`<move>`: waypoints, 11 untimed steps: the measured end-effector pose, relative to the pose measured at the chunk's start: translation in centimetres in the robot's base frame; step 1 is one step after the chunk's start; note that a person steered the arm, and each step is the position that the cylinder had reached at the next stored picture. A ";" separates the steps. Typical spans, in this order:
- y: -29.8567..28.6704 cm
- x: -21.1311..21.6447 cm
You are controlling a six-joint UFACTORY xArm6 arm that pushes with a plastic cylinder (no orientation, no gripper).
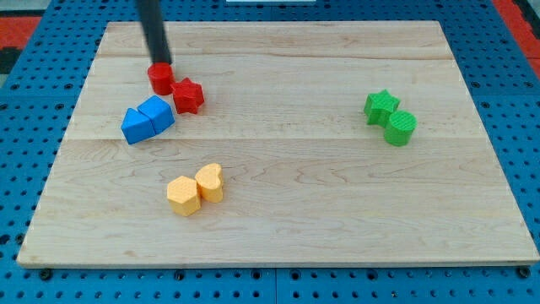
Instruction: Push the yellow hexagon and yellow heart towards center
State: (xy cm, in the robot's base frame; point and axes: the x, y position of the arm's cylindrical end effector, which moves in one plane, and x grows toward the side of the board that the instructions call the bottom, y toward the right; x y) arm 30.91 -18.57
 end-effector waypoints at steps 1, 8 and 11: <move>0.1 2.5; -5.5 24.4; 10.4 23.4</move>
State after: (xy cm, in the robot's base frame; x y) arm 54.33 -8.20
